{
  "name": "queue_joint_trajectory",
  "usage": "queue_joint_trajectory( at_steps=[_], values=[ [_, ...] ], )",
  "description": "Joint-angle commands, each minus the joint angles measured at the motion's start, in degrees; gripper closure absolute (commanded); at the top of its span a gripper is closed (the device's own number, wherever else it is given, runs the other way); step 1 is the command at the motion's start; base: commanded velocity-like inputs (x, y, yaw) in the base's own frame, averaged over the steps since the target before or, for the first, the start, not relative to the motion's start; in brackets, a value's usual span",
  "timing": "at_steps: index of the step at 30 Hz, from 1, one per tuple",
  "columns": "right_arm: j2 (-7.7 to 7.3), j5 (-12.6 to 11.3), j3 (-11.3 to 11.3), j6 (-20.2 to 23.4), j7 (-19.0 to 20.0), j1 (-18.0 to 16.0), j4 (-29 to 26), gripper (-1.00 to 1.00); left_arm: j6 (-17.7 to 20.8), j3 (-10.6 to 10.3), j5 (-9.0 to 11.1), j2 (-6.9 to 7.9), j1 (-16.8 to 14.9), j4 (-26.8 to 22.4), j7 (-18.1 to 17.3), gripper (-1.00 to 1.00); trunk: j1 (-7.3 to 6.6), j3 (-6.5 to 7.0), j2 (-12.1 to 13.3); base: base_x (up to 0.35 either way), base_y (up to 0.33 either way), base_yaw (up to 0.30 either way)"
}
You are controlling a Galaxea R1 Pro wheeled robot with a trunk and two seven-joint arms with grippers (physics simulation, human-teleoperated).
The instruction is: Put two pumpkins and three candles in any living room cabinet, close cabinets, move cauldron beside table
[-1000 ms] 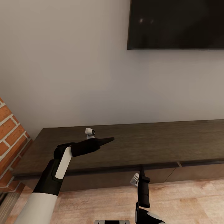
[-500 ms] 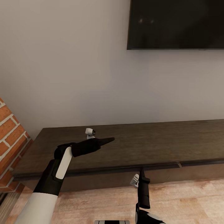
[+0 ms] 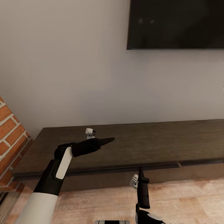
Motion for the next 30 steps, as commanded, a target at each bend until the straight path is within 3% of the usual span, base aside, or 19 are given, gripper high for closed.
queue_joint_trajectory(
  at_steps=[1,30],
  values=[
    [0.04,0.65,3.20,-0.05,-0.77,-0.01,-0.73,1.00,0.01,-0.01,0.00,-0.01,-0.01,0.01,-0.01,-1.00,-0.01,0.01,-0.01,-0.196,0.000,0.000],
    [0.02,0.65,3.39,-0.05,-0.86,-0.01,-0.80,1.00,0.02,-0.01,0.00,-0.09,-0.01,-0.01,-0.01,-1.00,-0.01,0.01,-0.01,-0.211,0.000,0.000]
  ],
)
